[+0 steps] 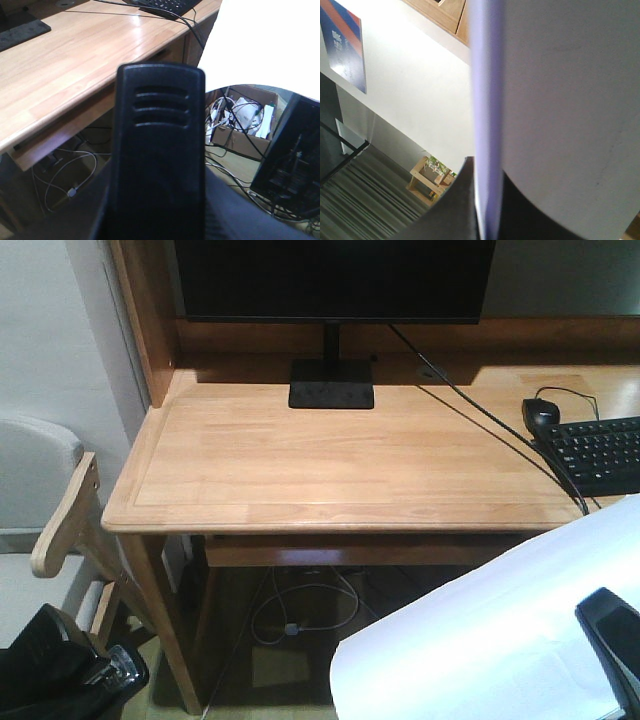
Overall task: Grab stapler and paper to desk for stapling
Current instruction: 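Drive up to the desk edge holding stapler and paper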
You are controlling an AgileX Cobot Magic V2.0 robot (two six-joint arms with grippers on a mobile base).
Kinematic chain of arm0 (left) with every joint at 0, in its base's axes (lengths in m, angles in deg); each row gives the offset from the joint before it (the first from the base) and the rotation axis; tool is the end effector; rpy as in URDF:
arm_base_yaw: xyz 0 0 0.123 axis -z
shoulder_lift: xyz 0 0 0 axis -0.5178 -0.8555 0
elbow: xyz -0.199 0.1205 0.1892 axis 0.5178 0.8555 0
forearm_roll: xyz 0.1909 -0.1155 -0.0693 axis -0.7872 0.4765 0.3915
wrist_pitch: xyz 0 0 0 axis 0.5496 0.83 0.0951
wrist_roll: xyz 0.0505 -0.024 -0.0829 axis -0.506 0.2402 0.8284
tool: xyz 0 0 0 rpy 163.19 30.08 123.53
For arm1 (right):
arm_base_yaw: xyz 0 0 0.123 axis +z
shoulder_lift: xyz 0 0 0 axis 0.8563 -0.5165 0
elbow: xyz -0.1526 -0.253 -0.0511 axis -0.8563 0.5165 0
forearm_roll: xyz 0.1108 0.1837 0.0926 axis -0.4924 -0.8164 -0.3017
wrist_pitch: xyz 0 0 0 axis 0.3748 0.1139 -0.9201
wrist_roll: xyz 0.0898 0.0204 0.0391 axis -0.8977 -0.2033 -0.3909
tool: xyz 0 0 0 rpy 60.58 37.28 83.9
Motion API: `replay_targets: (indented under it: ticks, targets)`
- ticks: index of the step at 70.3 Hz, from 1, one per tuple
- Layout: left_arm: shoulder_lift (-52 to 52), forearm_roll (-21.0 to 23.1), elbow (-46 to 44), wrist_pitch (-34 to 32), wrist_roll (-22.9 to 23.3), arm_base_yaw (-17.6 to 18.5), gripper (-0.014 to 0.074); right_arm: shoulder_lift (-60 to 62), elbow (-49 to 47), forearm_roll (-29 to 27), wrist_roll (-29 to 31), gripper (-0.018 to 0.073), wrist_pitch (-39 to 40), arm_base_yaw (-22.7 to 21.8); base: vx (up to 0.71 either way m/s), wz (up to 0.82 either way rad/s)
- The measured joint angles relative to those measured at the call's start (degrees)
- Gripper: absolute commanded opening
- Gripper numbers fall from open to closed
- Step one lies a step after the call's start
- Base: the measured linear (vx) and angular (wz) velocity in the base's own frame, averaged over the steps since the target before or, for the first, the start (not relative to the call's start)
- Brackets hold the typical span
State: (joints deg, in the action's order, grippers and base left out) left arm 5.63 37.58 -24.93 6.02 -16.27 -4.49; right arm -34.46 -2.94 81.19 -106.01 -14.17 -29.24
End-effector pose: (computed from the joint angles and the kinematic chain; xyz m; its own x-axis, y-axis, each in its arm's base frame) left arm 0.0397 -0.0571 0.2990 -0.3159 0.2965 -0.9013 0.7346 0.6776 -0.0346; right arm 0.0453 0.0320 0.2409 -0.3344 0.7804 -0.5283 -0.4808 0.3408 0.8078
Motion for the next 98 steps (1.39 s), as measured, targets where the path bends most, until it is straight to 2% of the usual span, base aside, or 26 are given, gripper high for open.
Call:
replay_targets:
  ticks: [98]
  targets:
    - [0.0, 0.0, 0.0, 0.0, 0.0, 0.0, -0.0006, 0.0, 0.0, 0.0, 0.0, -0.0006, 0.0, 0.0, 0.11, -0.01]
